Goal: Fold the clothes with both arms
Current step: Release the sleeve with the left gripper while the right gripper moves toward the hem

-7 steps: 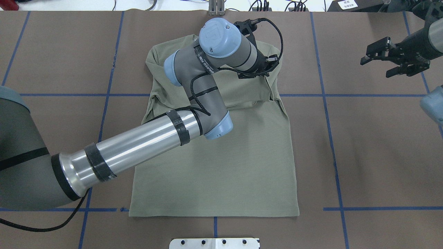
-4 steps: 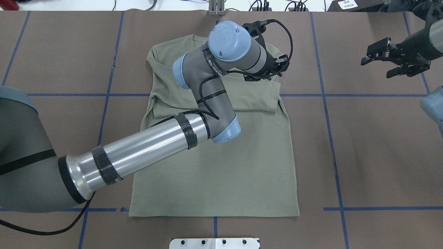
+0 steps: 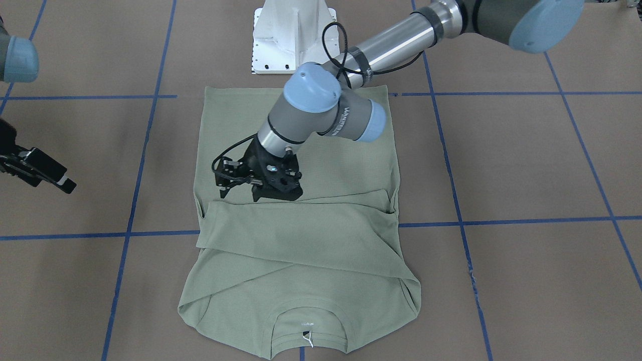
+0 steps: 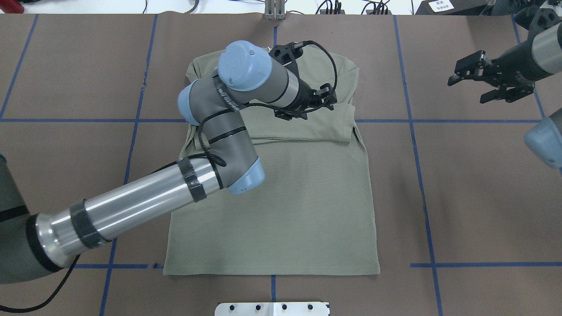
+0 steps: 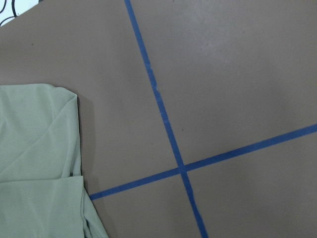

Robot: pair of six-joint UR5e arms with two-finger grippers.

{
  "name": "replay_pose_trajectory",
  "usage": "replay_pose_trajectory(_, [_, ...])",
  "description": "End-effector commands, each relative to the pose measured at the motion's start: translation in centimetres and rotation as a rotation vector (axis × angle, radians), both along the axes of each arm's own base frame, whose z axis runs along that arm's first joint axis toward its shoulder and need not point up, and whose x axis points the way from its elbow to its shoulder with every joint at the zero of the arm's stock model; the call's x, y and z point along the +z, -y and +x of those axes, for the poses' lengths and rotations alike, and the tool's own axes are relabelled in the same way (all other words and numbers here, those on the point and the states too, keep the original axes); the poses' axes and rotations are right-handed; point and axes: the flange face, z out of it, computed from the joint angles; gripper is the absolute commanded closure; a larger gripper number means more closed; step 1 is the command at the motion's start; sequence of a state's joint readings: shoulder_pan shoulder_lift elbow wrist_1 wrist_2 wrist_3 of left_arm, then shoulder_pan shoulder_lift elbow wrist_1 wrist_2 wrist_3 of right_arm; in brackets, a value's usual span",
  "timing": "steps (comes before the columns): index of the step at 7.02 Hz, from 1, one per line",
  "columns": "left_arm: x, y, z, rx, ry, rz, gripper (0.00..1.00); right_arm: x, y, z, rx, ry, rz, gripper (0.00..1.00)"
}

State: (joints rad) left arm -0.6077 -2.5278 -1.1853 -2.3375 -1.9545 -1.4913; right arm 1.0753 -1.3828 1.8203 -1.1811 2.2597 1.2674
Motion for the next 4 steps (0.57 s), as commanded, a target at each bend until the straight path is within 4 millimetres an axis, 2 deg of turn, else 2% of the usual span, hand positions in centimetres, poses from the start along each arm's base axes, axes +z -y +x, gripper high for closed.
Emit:
replay_pose_trajectory(1, [5.3, -4.6, -7.1, 0.052, 0.055, 0.009, 0.24, -4.8, -8.0, -11.1, 0.085, -0.003, -0.057, 0.0])
replay_pose_trajectory(2, [7.3, -7.2, -10.7, 0.06, 0.077, 0.011, 0.25, -5.7, -13.7, -15.5, 0.121, -0.006, -0.076, 0.0])
replay_pose_trajectory(3, [8.5, -8.7, -12.3, 0.089, 0.09, -0.026, 0.25, -5.8, -20.1, -18.4, 0.154, -0.012, -0.083, 0.02])
replay_pose_trajectory(4, [10.6, -9.4, -13.0, 0.107, 0.105, -0.035, 0.25, -5.6, -25.4, -20.5, 0.164, -0.015, -0.091, 0.02])
